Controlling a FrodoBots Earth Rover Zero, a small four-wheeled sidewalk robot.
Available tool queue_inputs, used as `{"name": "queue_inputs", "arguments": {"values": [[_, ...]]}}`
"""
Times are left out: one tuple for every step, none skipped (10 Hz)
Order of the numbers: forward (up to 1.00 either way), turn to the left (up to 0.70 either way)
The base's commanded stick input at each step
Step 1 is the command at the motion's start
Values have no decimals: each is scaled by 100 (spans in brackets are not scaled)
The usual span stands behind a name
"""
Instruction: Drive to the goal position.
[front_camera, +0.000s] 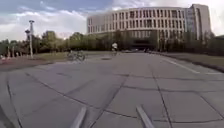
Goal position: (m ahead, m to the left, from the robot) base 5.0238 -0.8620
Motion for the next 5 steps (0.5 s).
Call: {"name": "queue_inputs", "arguments": {"values": [[70,-14],[70,-14],[70,-14],[70,-14],[70,-14]]}}
